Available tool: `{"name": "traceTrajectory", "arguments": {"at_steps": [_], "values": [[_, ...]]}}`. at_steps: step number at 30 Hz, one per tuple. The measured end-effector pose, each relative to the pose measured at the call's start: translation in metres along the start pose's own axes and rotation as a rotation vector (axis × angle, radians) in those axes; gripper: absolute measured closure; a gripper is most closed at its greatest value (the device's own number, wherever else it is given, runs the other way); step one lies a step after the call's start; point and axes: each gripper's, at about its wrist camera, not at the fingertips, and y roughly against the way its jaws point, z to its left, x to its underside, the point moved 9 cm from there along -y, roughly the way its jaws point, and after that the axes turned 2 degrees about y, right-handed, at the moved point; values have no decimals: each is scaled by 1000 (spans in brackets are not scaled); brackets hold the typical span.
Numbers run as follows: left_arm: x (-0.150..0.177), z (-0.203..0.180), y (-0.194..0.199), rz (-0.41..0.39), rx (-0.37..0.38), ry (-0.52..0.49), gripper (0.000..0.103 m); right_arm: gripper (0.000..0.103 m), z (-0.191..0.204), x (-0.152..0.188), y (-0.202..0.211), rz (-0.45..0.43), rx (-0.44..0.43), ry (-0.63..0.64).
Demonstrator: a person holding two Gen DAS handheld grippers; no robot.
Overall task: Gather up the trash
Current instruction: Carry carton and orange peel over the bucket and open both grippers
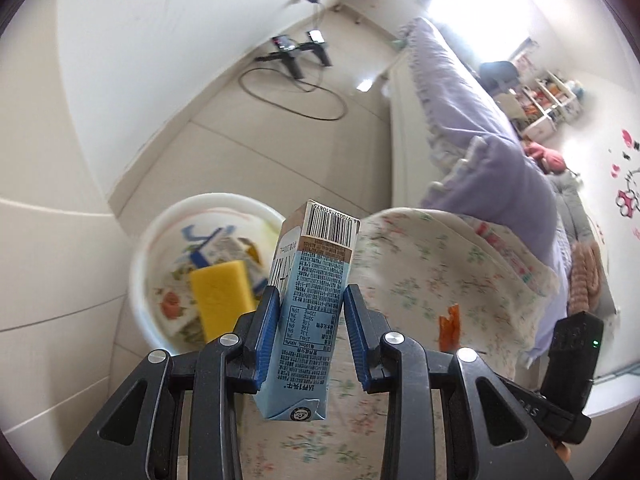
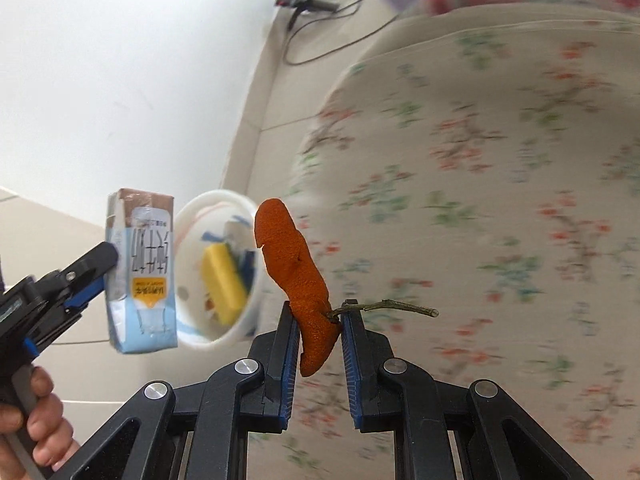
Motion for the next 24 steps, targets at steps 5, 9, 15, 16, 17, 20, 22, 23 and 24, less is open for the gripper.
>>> {"name": "traceTrajectory", "arguments": {"at_steps": [5,9,15,16,17,20,22,23,24], "values": [[-4,34,-11,8,-70,36,68,84,31,-3,-31,26,-41,19],[-11,56,-18,12,-103,76,67,84,56,0,-52,42,-84,32],[-16,74,-22,18,-151,90,62,83,97,-2,-81,50,-163,61],[-16,73,-19,13,-155,87,61,82,102,-2,-84,49,-172,67],[-18,71,-15,3,-158,77,60,82,108,-3,-89,49,-182,76],[-24,65,2,-50,-198,32,60,82,120,-5,-102,55,-198,80],[-25,60,10,-66,-184,32,60,82,126,-5,-110,56,-203,91],[-25,58,13,-66,-174,36,59,82,127,-6,-114,57,-199,95],[-24,56,16,-66,-162,40,59,82,128,-8,-117,58,-198,94]]}}
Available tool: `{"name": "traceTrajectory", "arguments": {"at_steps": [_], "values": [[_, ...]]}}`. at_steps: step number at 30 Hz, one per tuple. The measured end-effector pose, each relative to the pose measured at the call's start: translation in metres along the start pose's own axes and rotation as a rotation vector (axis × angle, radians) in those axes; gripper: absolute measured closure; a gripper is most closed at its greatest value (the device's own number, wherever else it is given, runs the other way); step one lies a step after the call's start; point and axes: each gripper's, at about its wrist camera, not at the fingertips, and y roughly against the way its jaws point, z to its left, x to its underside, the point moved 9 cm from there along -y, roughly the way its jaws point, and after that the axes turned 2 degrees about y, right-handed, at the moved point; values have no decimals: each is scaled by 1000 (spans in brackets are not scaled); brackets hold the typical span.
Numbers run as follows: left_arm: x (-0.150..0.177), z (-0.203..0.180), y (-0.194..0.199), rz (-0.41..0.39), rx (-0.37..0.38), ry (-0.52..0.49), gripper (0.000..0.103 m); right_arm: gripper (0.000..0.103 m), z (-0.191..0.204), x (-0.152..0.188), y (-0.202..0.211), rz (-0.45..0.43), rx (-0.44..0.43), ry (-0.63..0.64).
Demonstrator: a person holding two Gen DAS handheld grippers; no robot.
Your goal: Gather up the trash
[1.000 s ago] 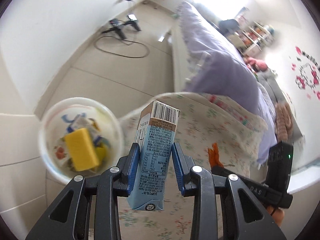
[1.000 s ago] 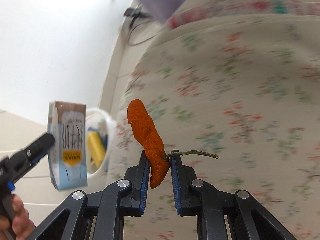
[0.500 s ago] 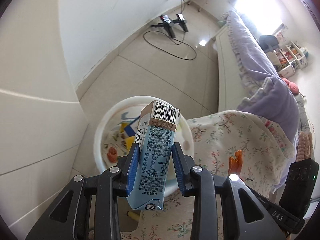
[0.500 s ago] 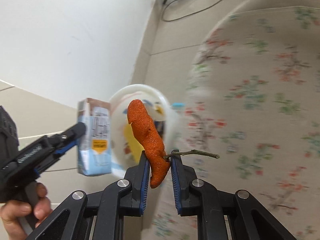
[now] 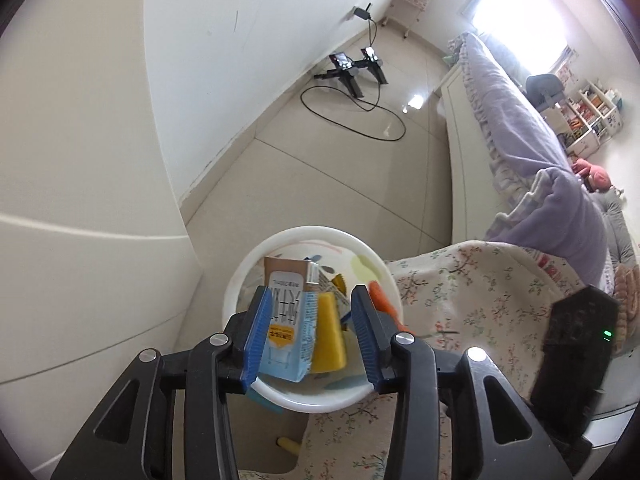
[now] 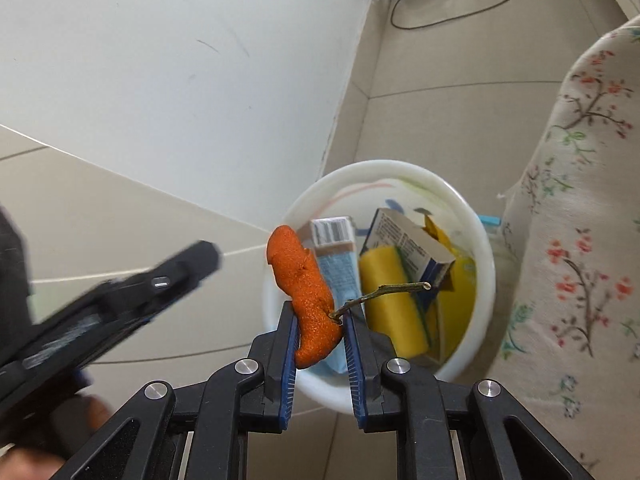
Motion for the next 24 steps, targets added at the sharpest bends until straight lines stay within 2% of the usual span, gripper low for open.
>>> {"name": "traceTrajectory", "arguments": {"at_steps": [6,7,8,9,10,14,18,22,24], "values": [[4,-10,10,-13,-18,-35,59,80,-6,-13,-10,-44,0,-10],[4,-11,11,-17,-22,-41,58,70,-4,-15,-11,-52,7,-6],[5,-13,13,-19,-29,-46,54,50,-6,-15,-13,-52,20,-8],[6,-14,15,-20,-34,-48,51,43,-9,-13,-15,-51,34,-12],[7,-15,17,-22,-46,-49,47,43,-12,-11,-16,-44,50,-13],[11,-24,31,-40,-79,-76,46,43,-17,-10,-4,-49,59,-11],[25,-40,59,-70,-127,-109,42,43,-16,-7,20,-50,91,48],[45,-62,93,-110,-121,-137,27,43,-16,9,60,-51,116,116],[59,-70,112,-140,-129,-150,24,43,-11,25,85,-55,124,140]]}}
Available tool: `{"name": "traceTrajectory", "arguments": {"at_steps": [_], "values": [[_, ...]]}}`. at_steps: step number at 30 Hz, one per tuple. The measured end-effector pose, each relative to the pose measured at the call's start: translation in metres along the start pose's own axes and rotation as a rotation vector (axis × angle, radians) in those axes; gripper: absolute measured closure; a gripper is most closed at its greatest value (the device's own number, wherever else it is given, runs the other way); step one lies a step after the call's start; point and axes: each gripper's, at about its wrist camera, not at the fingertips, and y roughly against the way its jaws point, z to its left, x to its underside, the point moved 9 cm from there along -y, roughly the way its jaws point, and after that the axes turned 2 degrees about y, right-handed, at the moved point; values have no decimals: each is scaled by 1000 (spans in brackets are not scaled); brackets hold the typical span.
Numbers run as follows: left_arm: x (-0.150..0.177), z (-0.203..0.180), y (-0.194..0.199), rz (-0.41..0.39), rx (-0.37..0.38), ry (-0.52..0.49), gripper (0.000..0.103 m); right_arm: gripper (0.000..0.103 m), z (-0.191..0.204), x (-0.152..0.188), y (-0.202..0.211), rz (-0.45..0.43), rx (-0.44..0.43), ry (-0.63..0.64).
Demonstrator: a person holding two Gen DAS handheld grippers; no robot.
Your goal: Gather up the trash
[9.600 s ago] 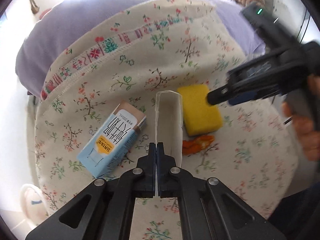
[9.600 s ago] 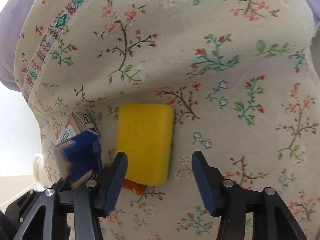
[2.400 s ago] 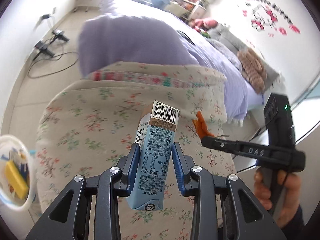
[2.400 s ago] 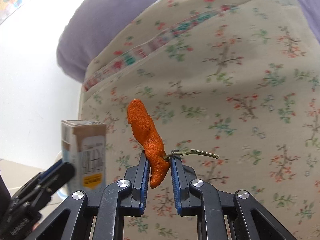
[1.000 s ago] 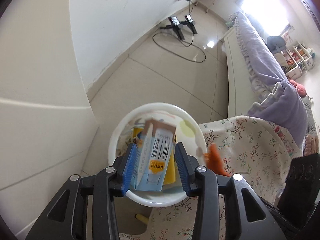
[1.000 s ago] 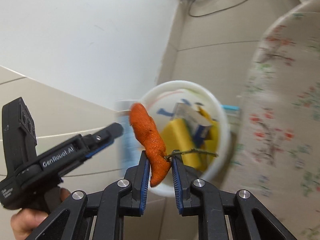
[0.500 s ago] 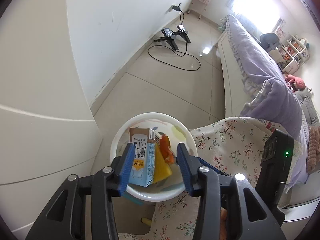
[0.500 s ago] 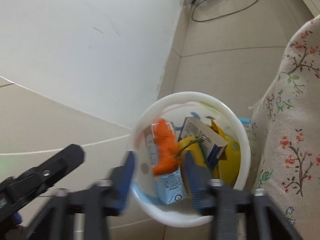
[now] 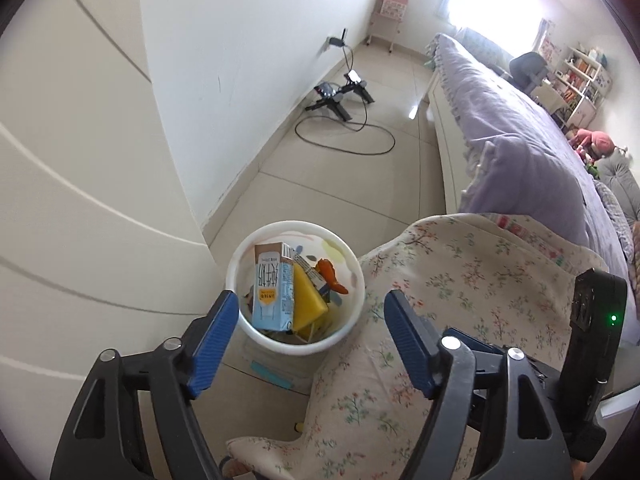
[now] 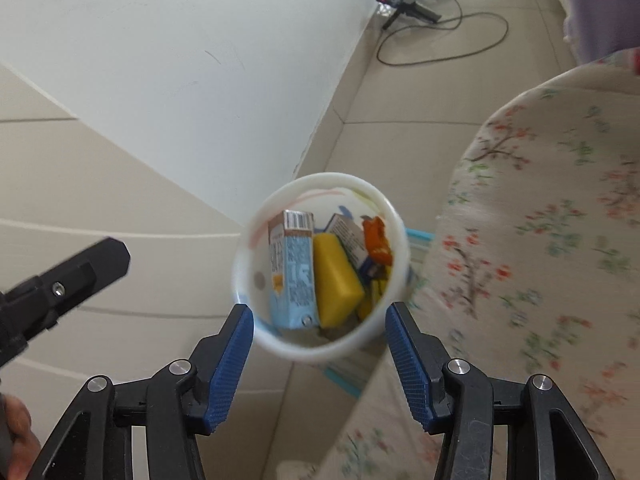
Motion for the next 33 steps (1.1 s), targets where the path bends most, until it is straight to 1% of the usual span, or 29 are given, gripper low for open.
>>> {"name": "traceTrajectory", "arguments": {"at_steps": [2,5,8,11,13,14,17,19,21,24,27,31,33], "values": [[13,-5,23,-37,-9,-7,19,43,0,13,24,3,3,32],[41,-8,53,-85,-32,3,18,43,2,37,55,3,36,106],[78,-8,80,-153,-61,2,17,41,3,56,92,-35,69,163],[115,-12,93,-176,-49,-19,16,39,1,75,121,-53,99,179],[132,-15,95,-176,-52,-35,16,37,-1,92,143,-74,140,209],[137,-17,97,-180,-63,-48,16,35,-1,98,150,-78,153,216],[142,-27,108,-226,-84,-98,16,30,-5,125,167,-86,168,218],[144,-36,118,-263,-77,-118,15,27,-8,141,177,-107,194,231],[146,-43,125,-283,-70,-128,15,27,-10,150,185,-126,209,242],[147,-50,127,-290,-67,-144,15,21,-12,156,198,-167,232,247],[148,-49,126,-283,-71,-132,15,16,-14,158,207,-215,265,262],[150,-46,124,-279,-96,-129,14,13,-14,159,205,-206,241,281],[152,-45,123,-278,-99,-128,14,12,-17,158,202,-210,254,288]]}}
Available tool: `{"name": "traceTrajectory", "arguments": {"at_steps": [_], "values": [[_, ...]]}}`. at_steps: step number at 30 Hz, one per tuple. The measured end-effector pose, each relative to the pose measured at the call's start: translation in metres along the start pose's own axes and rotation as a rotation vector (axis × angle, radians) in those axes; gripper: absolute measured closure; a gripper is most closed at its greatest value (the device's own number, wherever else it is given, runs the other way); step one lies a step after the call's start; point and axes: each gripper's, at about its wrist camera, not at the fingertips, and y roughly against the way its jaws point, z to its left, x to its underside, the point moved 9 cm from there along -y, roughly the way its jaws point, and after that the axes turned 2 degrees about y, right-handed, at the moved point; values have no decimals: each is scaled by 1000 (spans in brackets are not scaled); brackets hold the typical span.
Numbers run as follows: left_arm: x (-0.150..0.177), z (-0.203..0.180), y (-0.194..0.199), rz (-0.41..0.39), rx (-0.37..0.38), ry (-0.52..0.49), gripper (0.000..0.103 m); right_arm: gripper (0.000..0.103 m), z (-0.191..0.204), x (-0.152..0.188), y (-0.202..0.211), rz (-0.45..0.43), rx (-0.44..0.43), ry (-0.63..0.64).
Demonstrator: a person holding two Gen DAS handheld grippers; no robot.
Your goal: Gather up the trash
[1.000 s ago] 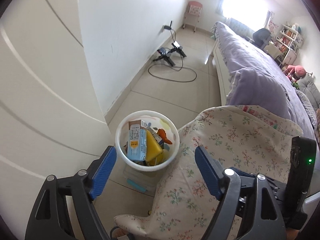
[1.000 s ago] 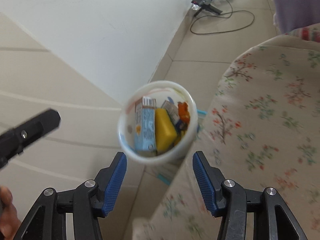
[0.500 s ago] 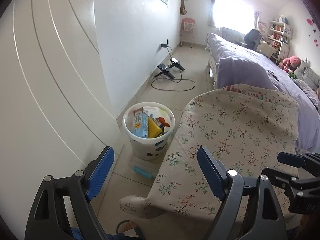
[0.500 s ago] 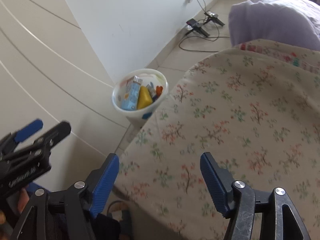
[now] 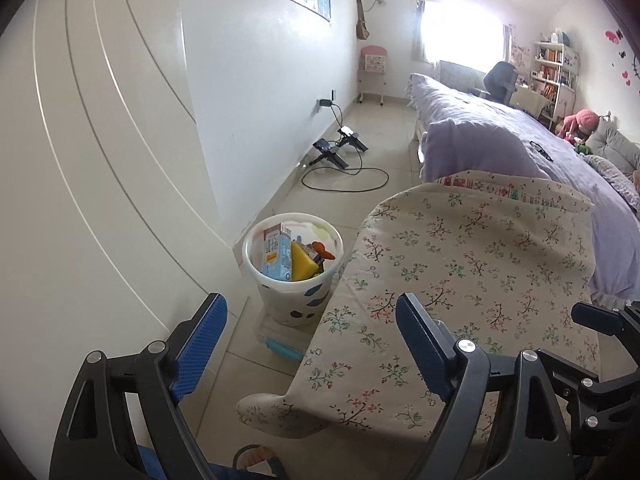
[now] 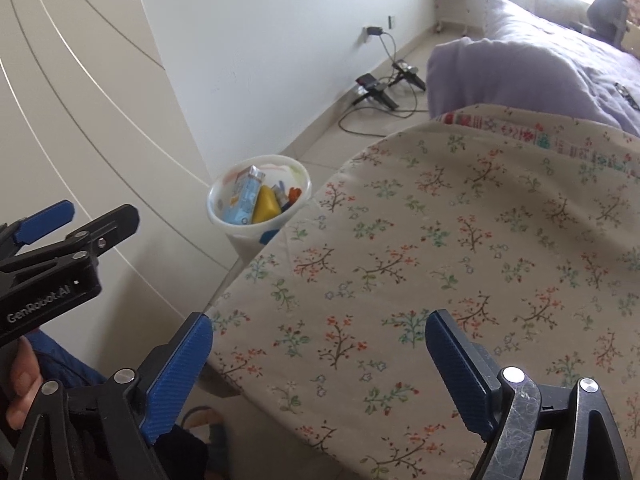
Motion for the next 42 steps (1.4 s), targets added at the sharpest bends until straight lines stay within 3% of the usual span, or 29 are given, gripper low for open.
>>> {"name": "traceTrajectory", "arguments": {"at_steps": [16,42], "values": [[14,-4,-16,60,-1,-13,14,10,-2,-1,-4,-11,17,18],[17,0,-23,78,0,-6,14,9,-4,-6,-11,-18,0,8]]}}
